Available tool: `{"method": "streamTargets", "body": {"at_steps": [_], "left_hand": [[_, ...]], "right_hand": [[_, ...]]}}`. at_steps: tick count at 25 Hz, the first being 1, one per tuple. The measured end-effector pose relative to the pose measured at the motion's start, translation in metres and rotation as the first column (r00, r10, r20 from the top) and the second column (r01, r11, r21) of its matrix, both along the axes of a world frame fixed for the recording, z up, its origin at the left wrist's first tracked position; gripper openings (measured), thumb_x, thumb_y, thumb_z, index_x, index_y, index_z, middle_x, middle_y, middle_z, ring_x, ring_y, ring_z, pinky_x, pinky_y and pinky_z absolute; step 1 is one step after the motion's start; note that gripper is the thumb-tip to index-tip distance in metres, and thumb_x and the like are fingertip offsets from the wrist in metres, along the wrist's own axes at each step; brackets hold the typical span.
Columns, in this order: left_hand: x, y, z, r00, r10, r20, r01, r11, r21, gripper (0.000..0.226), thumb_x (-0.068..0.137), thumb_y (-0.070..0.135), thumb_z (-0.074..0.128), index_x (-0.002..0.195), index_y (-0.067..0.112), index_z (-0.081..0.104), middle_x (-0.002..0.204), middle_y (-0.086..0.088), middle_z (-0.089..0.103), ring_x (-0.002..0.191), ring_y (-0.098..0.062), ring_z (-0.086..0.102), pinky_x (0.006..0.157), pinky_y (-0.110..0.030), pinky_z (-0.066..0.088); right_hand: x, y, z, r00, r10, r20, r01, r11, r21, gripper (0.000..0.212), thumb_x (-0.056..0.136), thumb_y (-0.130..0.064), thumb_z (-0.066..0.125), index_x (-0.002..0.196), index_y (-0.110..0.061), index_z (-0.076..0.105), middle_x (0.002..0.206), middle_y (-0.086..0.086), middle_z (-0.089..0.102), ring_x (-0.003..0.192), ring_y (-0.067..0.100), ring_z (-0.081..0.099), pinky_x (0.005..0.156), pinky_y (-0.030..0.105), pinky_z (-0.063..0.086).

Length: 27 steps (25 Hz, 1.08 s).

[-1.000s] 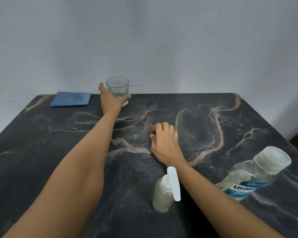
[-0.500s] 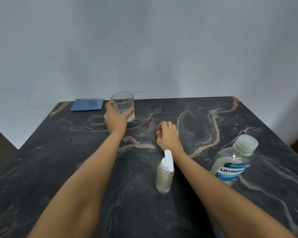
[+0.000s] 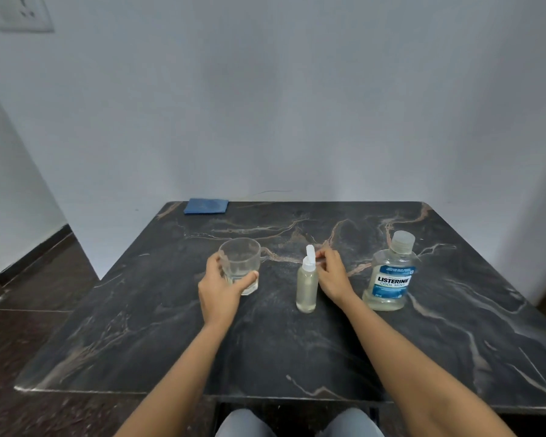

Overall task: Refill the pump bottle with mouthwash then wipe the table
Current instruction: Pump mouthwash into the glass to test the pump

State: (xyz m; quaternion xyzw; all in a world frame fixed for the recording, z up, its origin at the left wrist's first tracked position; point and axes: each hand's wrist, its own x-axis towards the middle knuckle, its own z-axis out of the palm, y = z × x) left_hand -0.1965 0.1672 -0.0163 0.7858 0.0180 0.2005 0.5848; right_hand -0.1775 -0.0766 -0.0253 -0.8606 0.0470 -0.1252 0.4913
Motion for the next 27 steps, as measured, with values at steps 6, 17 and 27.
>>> {"method": "streamTargets", "body": {"at_steps": [6, 17, 27], "left_hand": [[-0.043, 0.002, -0.016, 1.000, 0.008, -0.001, -0.008, 0.997, -0.079, 0.076, 0.063, 0.029, 0.089, 0.128, 0.025, 0.050, 0.115, 0.006, 0.064, 0.107, -0.016, 0.063, 0.095, -0.037, 0.052], [-0.051, -0.003, -0.018, 0.991, -0.129, -0.031, 0.127, 0.990, -0.055, 0.084, 0.073, 0.035, 0.082, 0.144, 0.026, 0.036, 0.139, 0.006, 0.052, 0.116, -0.008, 0.054, 0.096, -0.022, 0.041], [-0.045, -0.003, -0.022, 0.991, -0.130, -0.039, 0.128, 0.990, -0.061, 0.084, 0.069, 0.041, 0.083, 0.139, 0.032, 0.037, 0.135, 0.009, 0.053, 0.119, -0.011, 0.055, 0.100, -0.028, 0.044]], "right_hand": [[-0.032, 0.001, -0.003, 0.998, -0.055, 0.000, 0.055, 0.997, 0.060, 0.023, 0.091, 0.001, 0.045, 0.109, -0.011, 0.053, 0.118, 0.007, 0.049, 0.100, 0.014, 0.051, 0.086, 0.021, 0.037], [-0.057, -0.002, 0.015, 0.990, 0.106, 0.089, -0.137, 0.846, 0.516, 0.048, 0.083, 0.015, 0.043, 0.117, -0.018, 0.052, 0.127, 0.006, 0.056, 0.122, 0.027, 0.051, 0.093, 0.028, 0.045], [-0.075, 0.019, 0.028, 0.918, 0.325, 0.228, -0.368, 0.911, 0.185, 0.059, 0.077, -0.022, 0.075, 0.121, -0.046, 0.043, 0.119, -0.017, 0.050, 0.117, 0.013, 0.051, 0.096, 0.023, 0.046]]}}
